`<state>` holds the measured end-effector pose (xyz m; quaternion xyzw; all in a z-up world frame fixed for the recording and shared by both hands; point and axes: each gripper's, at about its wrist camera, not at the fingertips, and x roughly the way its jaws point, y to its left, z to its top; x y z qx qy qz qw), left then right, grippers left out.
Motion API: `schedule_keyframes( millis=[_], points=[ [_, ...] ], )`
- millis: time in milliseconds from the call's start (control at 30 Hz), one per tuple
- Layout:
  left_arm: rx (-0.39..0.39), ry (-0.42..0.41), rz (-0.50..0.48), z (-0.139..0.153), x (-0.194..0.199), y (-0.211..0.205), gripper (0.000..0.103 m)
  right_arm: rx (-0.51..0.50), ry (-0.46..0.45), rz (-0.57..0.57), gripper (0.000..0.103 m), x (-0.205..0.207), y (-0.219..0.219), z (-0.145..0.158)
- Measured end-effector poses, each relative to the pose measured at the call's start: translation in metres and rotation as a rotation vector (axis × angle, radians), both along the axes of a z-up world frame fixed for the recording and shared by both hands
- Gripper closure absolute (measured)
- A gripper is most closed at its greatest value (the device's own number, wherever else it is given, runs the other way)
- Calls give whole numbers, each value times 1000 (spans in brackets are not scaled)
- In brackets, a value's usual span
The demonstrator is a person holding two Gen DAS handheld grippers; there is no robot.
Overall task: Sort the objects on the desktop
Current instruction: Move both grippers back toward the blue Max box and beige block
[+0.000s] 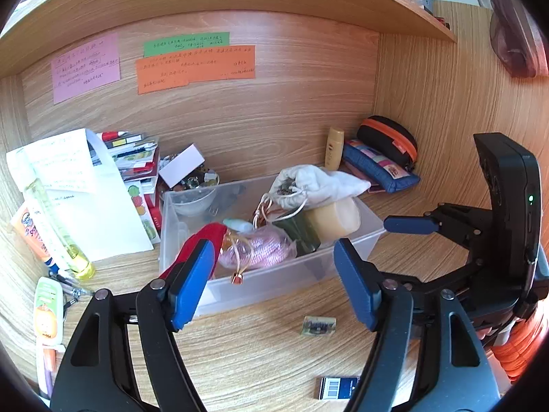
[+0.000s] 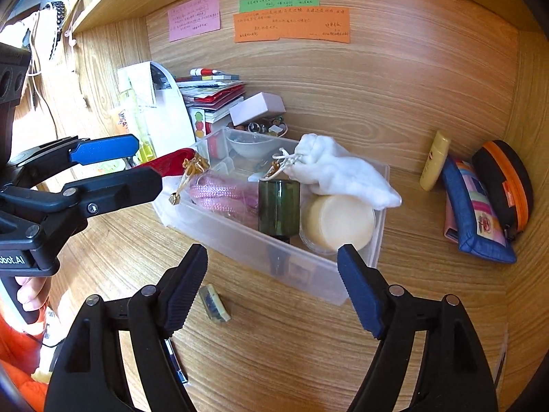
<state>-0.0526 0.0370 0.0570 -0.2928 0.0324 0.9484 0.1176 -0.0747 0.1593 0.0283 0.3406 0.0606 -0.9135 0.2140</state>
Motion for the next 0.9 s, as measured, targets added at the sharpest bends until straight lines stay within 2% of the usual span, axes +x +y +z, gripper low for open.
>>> schedule_keyframes(
  millis=[100,533,733,900],
  points=[
    [0,-16,4,-6,7,-4,24,3,-5,-10,27,5,2,-3],
    [-23,-174,4,-57,27,-13,23,21,-72,-42,27,16,11,-22],
    [-5,-269,-3,-86,37,-10,23,47,-100,-53,27,18,15,-32],
    [38,-337,-27,-102,50,-7,23,61,-120,-64,27,20,20,-39]
  ],
)
